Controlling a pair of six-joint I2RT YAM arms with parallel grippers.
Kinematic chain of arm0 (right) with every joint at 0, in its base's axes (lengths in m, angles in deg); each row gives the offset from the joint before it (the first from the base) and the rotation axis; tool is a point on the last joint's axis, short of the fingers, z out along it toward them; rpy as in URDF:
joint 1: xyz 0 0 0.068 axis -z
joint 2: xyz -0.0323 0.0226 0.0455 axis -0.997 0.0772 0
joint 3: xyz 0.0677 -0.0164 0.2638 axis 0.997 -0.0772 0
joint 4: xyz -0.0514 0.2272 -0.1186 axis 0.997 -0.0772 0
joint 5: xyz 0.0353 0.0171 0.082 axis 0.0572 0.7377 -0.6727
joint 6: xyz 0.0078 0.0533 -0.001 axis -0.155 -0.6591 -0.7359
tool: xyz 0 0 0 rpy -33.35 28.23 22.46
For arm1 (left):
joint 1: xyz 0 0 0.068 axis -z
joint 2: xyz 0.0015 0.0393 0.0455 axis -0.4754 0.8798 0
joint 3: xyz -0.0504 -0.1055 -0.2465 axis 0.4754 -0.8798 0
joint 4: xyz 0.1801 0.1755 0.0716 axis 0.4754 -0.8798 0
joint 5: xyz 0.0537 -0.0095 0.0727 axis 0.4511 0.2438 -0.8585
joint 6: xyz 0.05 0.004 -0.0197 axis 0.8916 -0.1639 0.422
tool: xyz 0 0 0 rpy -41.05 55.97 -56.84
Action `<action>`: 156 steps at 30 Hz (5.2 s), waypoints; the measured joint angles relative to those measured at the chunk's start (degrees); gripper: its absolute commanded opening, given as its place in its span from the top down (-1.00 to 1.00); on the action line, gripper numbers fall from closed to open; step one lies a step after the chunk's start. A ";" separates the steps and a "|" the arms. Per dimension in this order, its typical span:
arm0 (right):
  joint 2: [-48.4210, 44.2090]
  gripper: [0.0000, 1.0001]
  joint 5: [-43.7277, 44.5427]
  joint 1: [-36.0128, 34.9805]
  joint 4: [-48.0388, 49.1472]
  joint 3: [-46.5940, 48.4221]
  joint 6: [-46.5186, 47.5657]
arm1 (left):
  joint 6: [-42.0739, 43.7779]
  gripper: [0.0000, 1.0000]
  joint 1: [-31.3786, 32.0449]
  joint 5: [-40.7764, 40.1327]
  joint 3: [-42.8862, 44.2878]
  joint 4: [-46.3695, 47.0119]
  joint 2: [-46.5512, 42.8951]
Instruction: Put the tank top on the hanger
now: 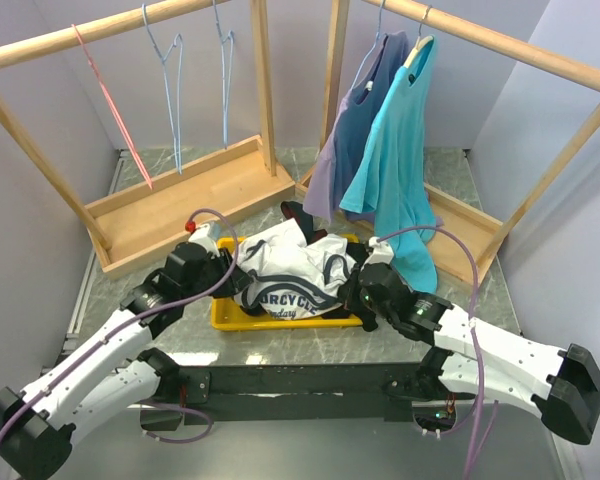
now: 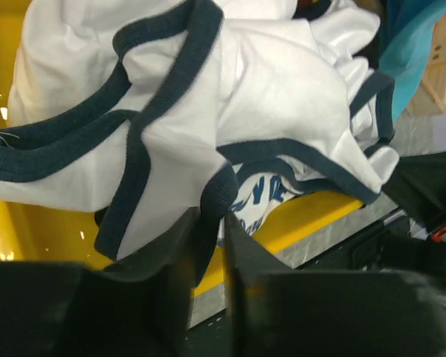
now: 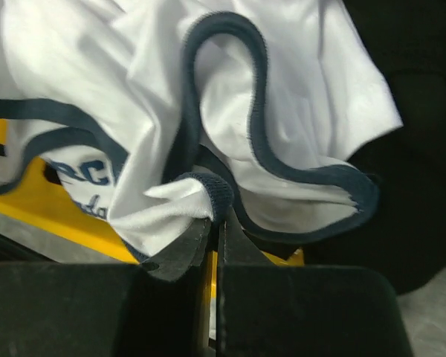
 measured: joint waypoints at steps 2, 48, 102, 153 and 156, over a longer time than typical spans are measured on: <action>0.07 1.00 -0.31 0.00 0.02 0.22 -1.11 | -0.37 0.02 0.15 0.28 -0.07 -0.52 -1.33; 8.55 0.93 -3.13 0.00 0.57 13.00 3.78 | 30.88 -0.05 -2.60 -37.33 87.69 -10.01 50.95; 8.50 0.94 -3.15 0.00 0.09 13.00 4.83 | 35.60 0.98 -6.12 -25.44 61.75 -4.94 27.61; 7.82 0.01 22.71 -27.69 -26.64 20.96 -3.30 | 49.05 0.98 4.98 2.34 34.34 -28.44 -11.91; 13.18 -0.05 20.63 -28.48 -26.25 21.11 -3.28 | 48.89 0.98 4.98 2.34 34.34 -30.21 -12.26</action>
